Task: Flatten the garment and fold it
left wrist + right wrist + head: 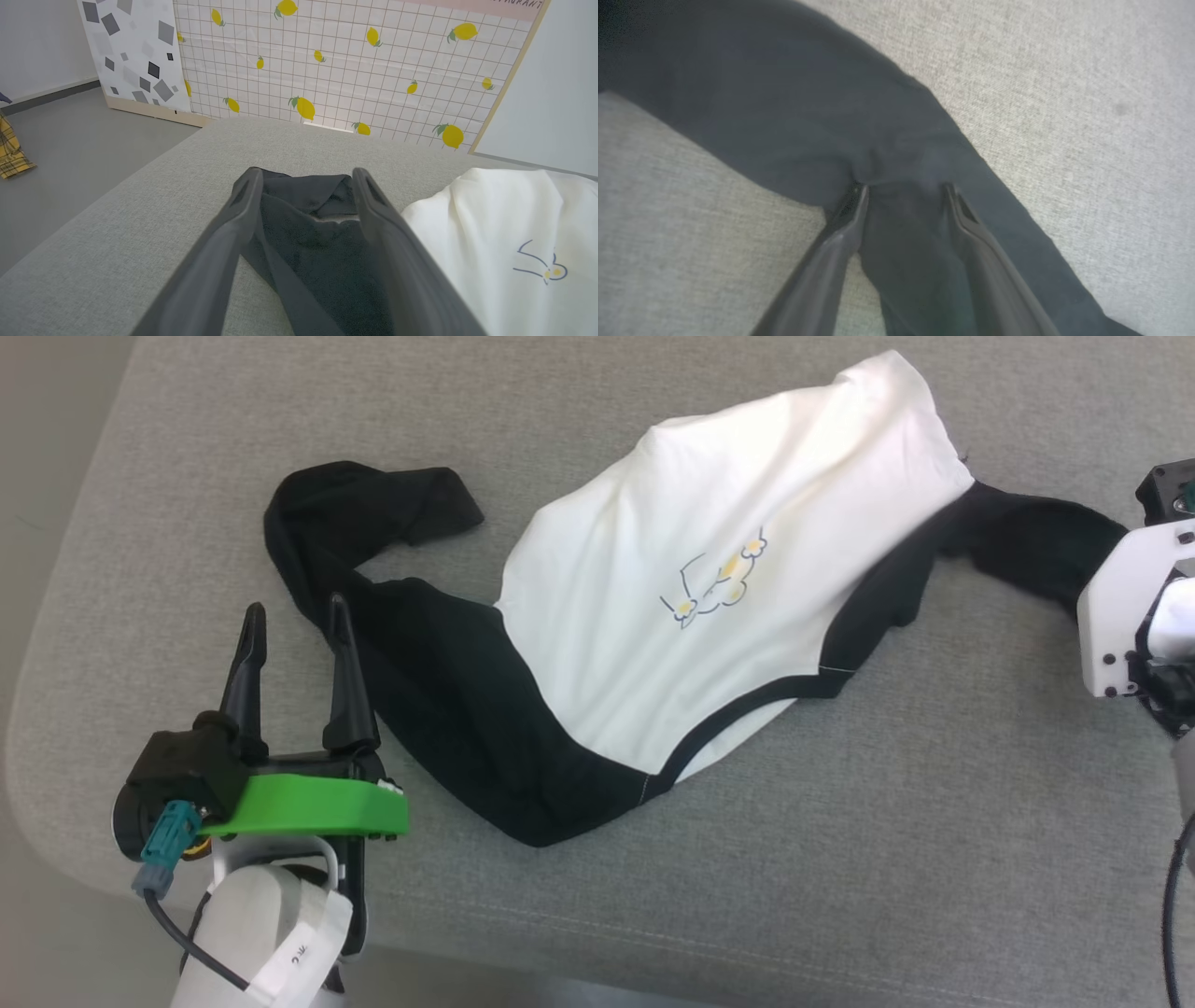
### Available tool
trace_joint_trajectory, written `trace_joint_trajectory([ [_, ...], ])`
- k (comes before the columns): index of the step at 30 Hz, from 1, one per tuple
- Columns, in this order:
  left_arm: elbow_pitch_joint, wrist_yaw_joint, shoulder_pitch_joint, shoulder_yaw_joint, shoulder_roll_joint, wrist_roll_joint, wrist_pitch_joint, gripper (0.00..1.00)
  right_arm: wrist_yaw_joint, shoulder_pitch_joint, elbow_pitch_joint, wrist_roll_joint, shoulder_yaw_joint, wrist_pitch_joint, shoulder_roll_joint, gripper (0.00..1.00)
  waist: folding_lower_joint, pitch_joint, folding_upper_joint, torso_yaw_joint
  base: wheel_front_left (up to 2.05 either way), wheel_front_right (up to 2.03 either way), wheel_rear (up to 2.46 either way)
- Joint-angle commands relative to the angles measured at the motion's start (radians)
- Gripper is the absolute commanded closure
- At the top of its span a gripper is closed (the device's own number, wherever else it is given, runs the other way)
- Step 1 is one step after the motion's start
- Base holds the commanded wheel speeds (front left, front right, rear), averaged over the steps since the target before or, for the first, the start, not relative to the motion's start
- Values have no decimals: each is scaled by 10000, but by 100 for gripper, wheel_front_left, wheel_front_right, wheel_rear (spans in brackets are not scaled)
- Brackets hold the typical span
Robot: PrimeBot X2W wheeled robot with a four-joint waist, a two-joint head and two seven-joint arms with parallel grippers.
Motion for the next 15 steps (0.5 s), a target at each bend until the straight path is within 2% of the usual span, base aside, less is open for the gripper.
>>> trace_joint_trajectory([
  [1,51,-136,-81,104,-122,194,-46,0,-21,368,310,79,-10,133,-226,100,0,-107,0,35,0,0,0],
  [7,255,-510,-16,382,-395,448,-46,0,-21,665,-304,10,-1175,586,-1809,100,0,-388,0,144,0,0,0],
  [10,393,-616,76,517,-486,501,-47,0,-21,1264,-629,36,-1649,890,-2092,100,0,-545,0,113,0,0,0],
  [12,430,-656,207,682,-529,512,-47,0,-21,1688,-912,218,-1972,1029,-1877,100,0,-669,0,-18,0,0,0],
  [13,460,-694,278,751,-550,515,-47,0,-21,1899,-1194,287,-2117,1015,-1665,69,0,-741,0,-83,0,0,0],
  [14,504,-726,330,783,-567,525,-47,0,-21,2076,-1426,336,-2252,966,-1520,0,0,-797,0,-120,0,0,0],
  [15,552,-761,374,811,-586,550,-47,0,-21,2265,-1678,435,-2485,874,-1318,0,0,-886,0,-155,0,0,0],
])
